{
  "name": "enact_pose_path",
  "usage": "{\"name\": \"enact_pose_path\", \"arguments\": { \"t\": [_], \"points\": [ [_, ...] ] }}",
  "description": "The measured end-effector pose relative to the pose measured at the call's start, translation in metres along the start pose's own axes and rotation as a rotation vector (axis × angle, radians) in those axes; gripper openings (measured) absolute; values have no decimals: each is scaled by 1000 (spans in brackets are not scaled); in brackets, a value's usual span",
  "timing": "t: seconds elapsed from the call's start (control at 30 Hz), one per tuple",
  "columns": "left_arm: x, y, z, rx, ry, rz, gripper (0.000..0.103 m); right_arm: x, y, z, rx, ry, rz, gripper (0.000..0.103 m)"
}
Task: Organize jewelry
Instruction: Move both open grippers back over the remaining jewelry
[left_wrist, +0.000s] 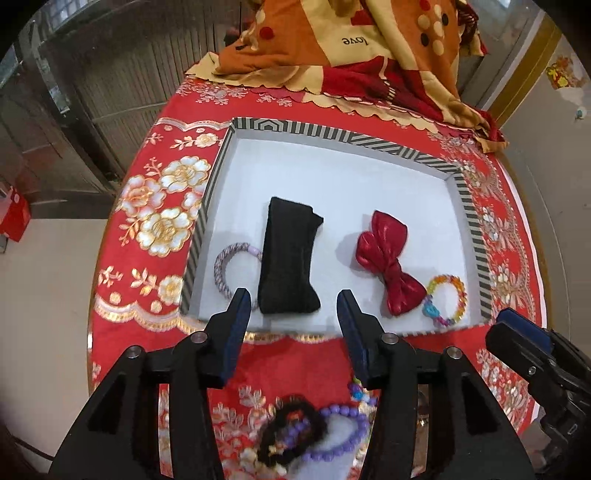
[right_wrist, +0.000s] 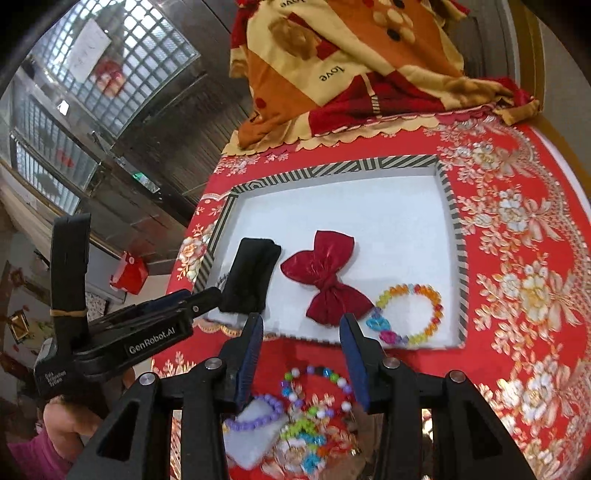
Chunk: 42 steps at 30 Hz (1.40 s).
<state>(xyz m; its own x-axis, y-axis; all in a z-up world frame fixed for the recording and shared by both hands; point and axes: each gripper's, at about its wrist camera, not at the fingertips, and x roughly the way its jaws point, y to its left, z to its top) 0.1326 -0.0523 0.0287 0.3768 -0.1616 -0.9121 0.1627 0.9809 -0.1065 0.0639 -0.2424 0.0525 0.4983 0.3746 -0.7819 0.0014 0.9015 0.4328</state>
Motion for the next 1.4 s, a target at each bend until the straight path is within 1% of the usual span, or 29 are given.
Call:
{"name": "enact_pose_path", "arguments": {
  "t": [0.1,0.23,0.47,0.7,1.0,1.4],
  "points": [
    [-10,-2,-11,2,-9,2,48,-16,-3,-13,-8,-14,-7,41],
    [-22,-5,-29,6,-21,12,48,-27,-9,-28,-22,-24,-46,41],
    [-33,-8,-57,9,-22,33,48,-33,-24,-55,-40,3,-107,41],
    [-40,-8,-78,-7,-25,55,48,-36,-30,-75,-57,25,-119,41],
    [-45,-11,-97,-21,-19,66,48,-42,-28,-86,-89,28,-133,42],
    [-48,-19,-107,-27,-16,76,48,-47,-28,-89,-116,30,-137,42]
  ]
}}
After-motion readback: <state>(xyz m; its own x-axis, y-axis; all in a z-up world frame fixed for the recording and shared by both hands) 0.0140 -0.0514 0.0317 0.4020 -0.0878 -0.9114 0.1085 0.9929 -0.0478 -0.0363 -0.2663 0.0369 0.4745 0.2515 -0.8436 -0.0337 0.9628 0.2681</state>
